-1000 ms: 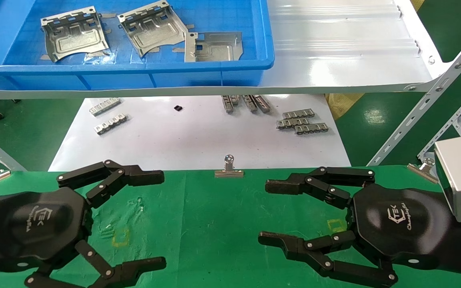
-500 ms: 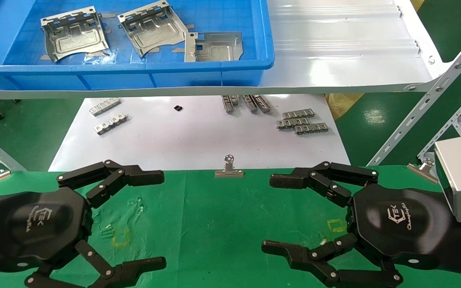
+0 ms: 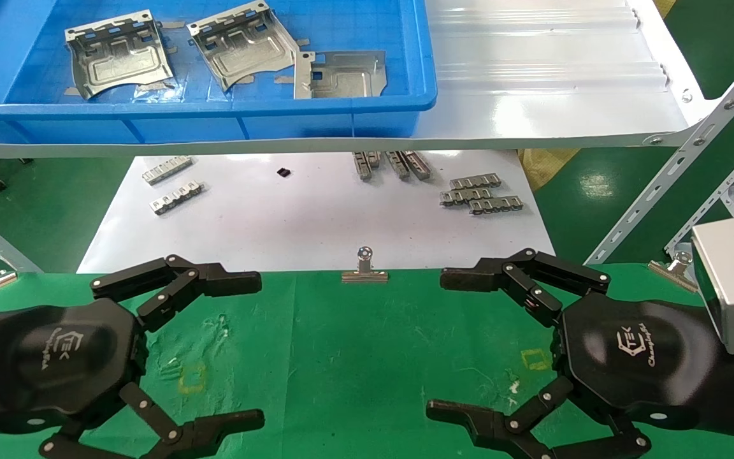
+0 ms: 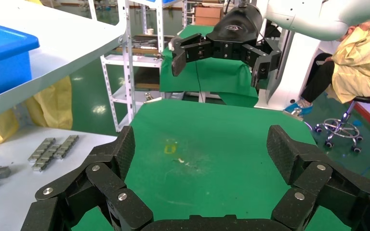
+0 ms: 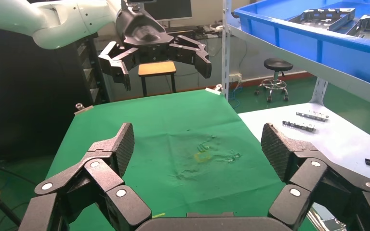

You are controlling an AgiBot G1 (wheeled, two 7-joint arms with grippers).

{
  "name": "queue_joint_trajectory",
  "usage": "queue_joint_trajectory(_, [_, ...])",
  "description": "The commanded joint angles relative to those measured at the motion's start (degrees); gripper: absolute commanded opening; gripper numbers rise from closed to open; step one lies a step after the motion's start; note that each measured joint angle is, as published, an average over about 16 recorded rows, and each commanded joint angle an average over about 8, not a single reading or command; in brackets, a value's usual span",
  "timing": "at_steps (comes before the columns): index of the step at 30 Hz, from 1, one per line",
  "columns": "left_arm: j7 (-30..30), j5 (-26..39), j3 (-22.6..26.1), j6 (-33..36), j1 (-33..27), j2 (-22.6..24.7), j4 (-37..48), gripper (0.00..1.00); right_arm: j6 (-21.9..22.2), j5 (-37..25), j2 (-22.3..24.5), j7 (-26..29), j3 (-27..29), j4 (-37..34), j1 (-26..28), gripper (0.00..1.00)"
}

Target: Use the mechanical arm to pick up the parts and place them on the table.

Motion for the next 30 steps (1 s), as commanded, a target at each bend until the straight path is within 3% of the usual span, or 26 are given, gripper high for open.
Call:
queue_joint_trajectory(1, [0.0,0.0,0.0,0.0,0.0,0.0,0.0,1.0,0.0,0.0,0.0,0.0,0.0,0.0,0.0,0.37])
queue_joint_trajectory(4, [0.0,0.0,0.0,0.0,0.0,0.0,0.0,1.0,0.0,0.0,0.0,0.0,0.0,0.0,0.0,0.0])
queue_joint_trajectory(30, [0.0,0.0,0.0,0.0,0.0,0.0,0.0,1.0,0.0,0.0,0.0,0.0,0.0,0.0,0.0,0.0])
